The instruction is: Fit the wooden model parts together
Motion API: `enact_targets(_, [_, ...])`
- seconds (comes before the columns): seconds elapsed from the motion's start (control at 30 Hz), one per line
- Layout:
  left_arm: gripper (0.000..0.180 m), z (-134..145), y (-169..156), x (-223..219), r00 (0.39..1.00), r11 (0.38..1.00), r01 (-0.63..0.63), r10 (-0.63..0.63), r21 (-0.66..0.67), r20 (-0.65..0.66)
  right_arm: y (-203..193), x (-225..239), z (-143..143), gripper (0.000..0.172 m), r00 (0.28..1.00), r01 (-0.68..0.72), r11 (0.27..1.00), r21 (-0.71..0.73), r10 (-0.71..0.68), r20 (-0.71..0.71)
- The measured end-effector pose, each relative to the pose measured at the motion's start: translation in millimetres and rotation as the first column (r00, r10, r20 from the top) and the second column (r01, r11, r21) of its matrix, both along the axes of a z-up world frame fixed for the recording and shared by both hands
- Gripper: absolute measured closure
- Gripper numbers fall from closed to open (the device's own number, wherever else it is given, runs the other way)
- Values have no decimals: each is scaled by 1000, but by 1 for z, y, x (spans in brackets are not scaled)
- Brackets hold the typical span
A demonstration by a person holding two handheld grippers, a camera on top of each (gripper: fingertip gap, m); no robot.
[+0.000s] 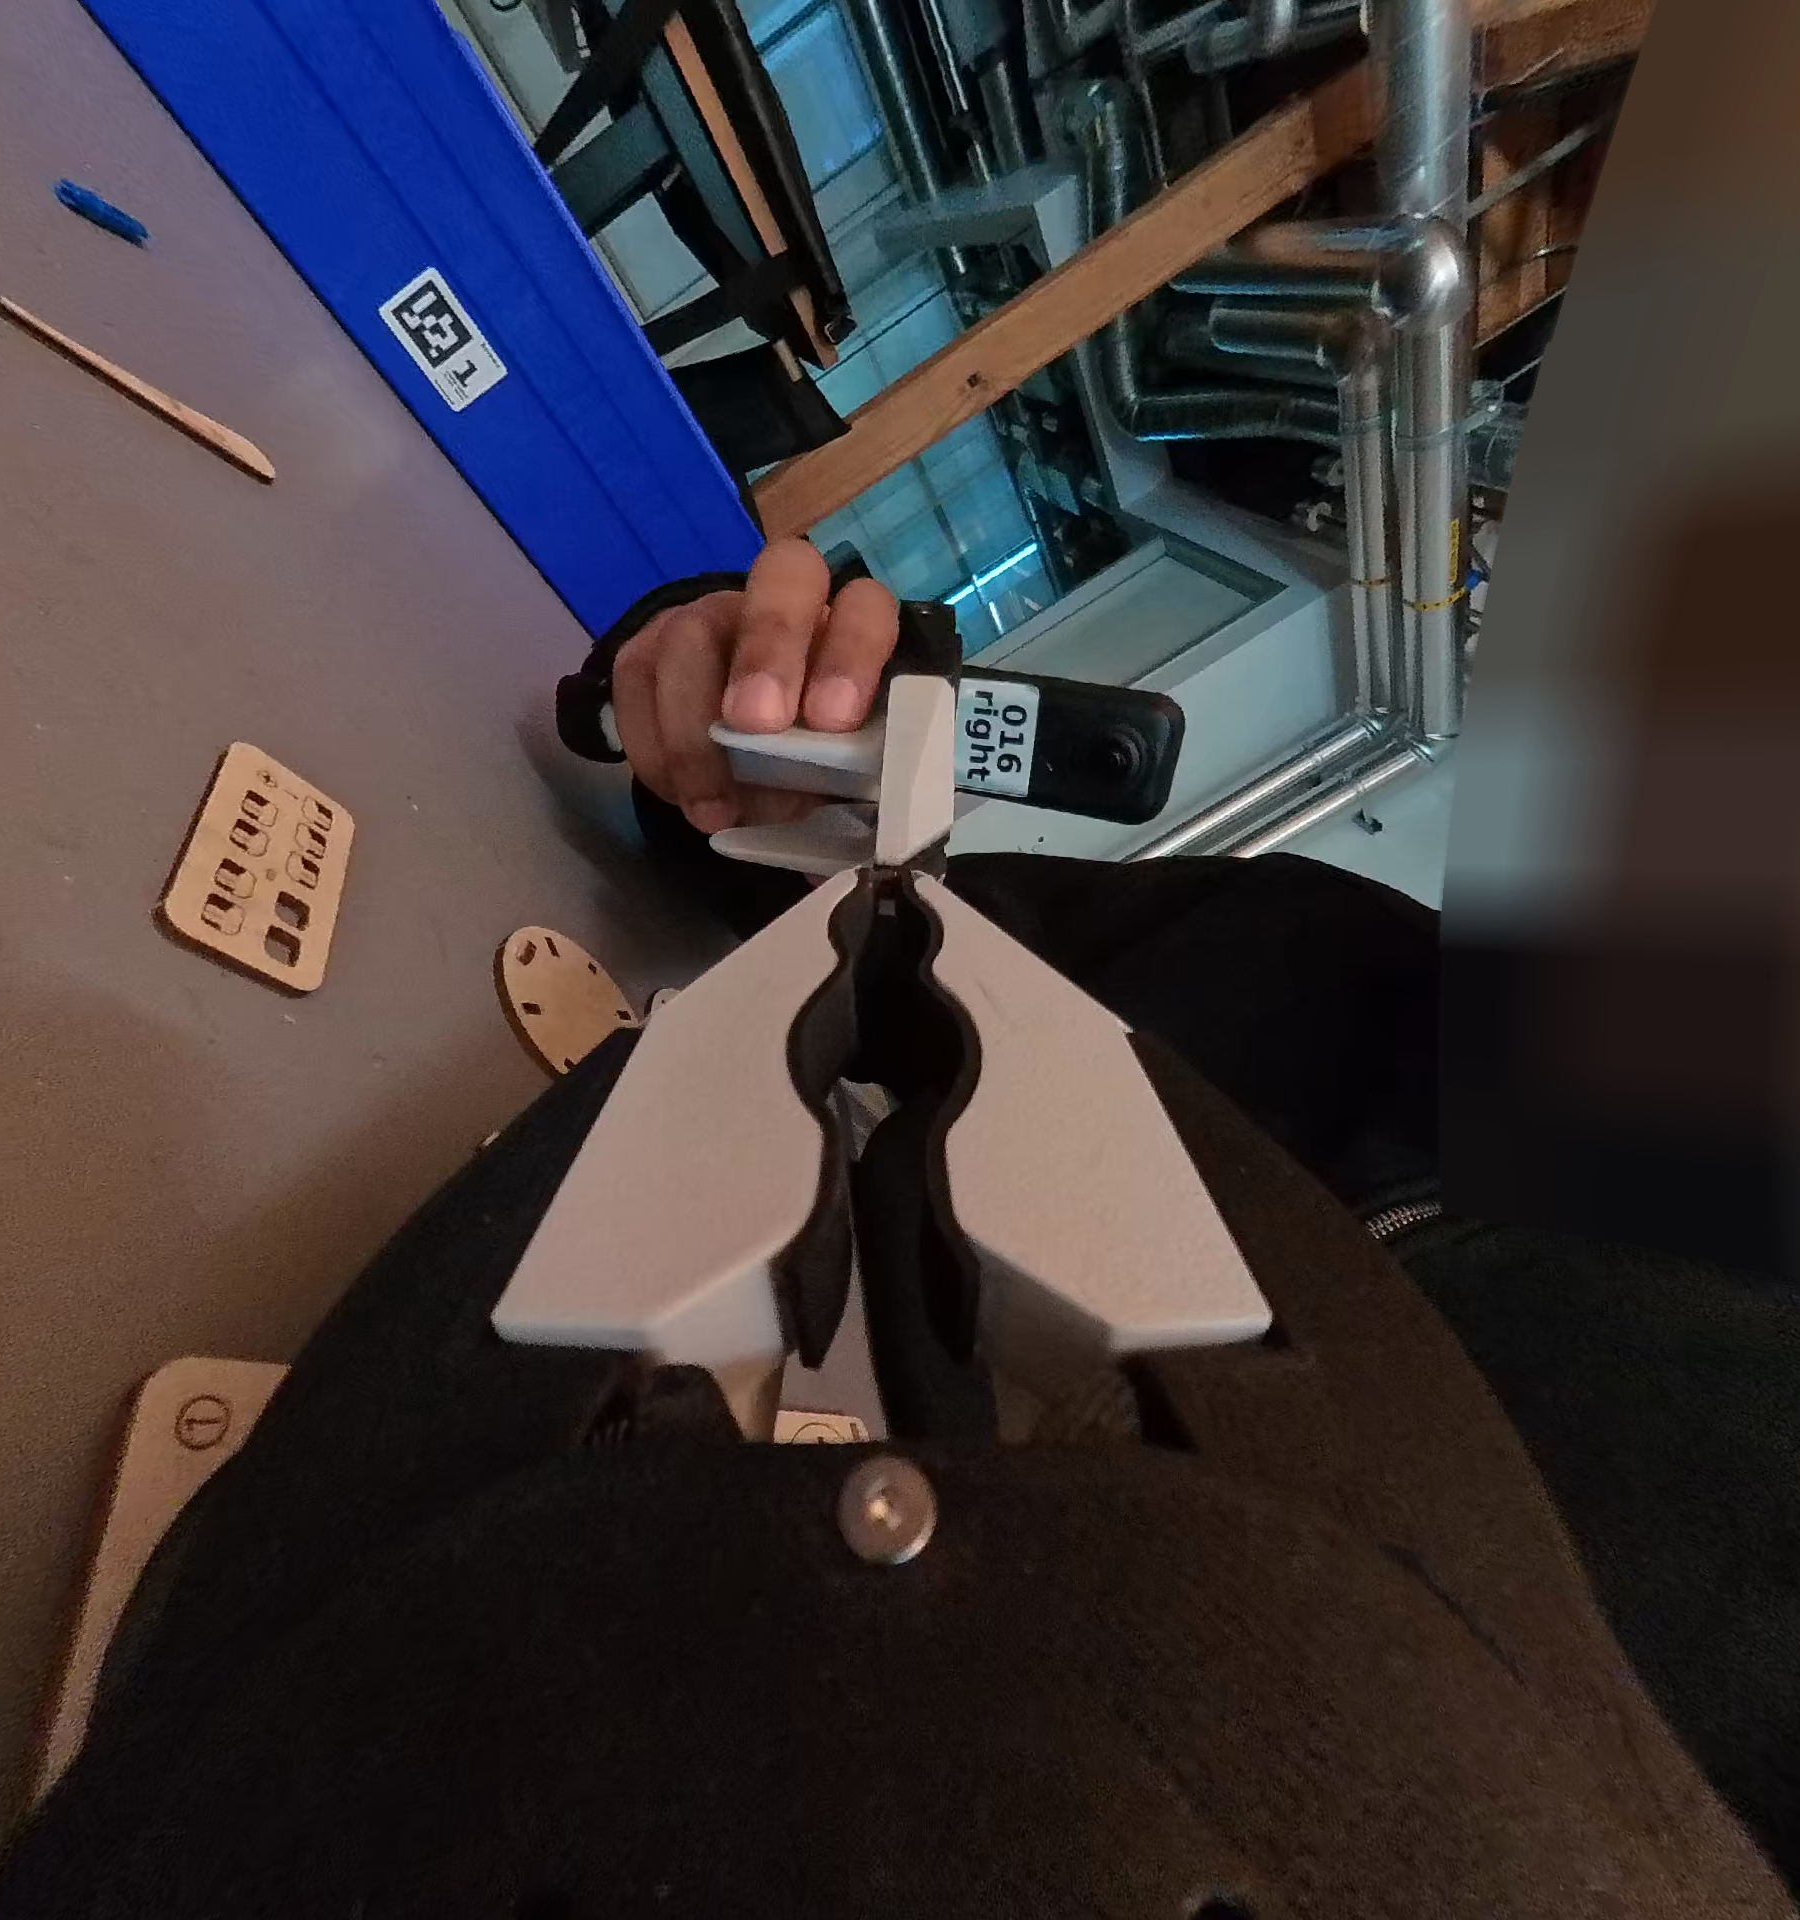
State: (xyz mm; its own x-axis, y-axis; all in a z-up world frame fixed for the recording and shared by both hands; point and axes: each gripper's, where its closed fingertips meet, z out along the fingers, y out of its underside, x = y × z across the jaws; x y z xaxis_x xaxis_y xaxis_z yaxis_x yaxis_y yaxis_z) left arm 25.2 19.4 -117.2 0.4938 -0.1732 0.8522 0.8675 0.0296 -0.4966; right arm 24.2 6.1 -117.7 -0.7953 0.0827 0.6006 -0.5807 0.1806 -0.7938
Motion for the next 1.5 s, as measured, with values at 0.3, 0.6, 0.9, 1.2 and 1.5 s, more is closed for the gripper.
enact_targets(0.3, [162,-13,8,5,982,987,-36,7,-154,-190,24,-37,33,172,985,161,979,-125,-151,86])
enact_targets(0.6, [148,-67,32,24,736,747,-288,-227,-599,-637,53,-61,43,172,956,292,948,-131,-283,82])
enact_targets(0.9, [107,-97,41,12,590,576,-403,-430,-711,-683,52,-29,9,172,958,115,993,17,-116,264])
enact_targets(1.2, [160,-99,44,-19,591,500,-517,-378,-694,-713,70,-34,-53,172,951,176,934,309,-243,193])
enact_targets(1.5, [133,-90,36,-35,682,528,-509,-235,-681,-692,66,-37,-77,172,945,237,870,431,-310,106])
